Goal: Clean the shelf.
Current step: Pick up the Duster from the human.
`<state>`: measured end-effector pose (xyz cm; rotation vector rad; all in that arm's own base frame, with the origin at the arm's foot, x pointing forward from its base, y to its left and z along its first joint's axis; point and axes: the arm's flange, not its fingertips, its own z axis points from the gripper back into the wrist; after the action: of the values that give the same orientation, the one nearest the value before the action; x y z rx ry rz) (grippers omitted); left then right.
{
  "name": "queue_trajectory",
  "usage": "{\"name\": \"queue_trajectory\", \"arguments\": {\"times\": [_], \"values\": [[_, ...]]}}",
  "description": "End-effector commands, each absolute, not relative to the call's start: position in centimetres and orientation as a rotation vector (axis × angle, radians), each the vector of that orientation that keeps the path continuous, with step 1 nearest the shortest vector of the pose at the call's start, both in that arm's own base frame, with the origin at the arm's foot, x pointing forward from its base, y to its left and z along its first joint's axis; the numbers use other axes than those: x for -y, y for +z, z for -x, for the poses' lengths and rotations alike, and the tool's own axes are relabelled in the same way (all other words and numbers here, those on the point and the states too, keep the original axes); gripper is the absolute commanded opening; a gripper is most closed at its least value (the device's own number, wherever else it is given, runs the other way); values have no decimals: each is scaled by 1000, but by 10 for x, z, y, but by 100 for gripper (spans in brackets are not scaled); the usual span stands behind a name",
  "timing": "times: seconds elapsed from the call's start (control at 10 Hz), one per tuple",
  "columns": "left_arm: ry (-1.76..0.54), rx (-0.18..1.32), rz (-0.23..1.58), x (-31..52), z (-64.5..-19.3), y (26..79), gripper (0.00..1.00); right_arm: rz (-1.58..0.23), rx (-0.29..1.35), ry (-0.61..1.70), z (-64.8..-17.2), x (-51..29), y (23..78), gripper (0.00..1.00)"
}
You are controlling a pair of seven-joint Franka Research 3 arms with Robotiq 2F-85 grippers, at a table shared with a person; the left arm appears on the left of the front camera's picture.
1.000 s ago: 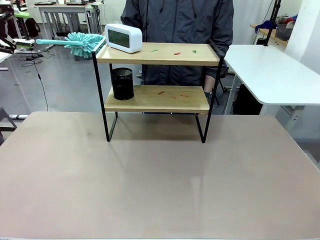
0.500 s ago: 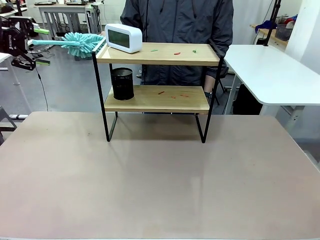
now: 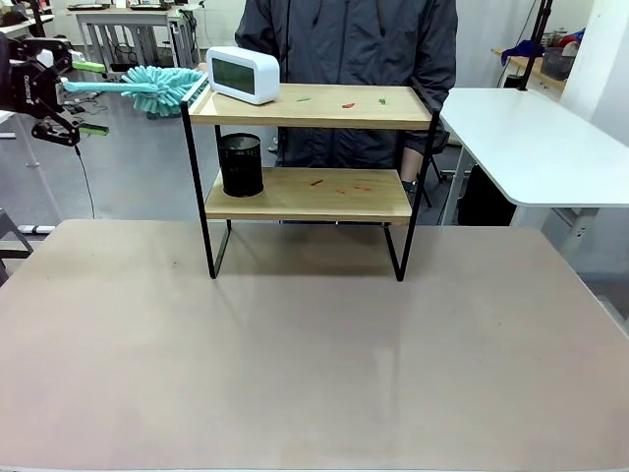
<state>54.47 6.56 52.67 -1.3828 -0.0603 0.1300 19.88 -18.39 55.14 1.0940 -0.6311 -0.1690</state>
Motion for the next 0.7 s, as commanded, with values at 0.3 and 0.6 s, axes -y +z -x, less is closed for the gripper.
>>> {"name": "queue_trajectory", "arguments": {"times": [0.3,0.6], "values": [[130,122,1443,-53,-543,529,0,-1102,657,-148,-202,184,555,100],[139,154,1448,-50,-543,528,0,-1102,657,-148,-202,184,555,100]]}}
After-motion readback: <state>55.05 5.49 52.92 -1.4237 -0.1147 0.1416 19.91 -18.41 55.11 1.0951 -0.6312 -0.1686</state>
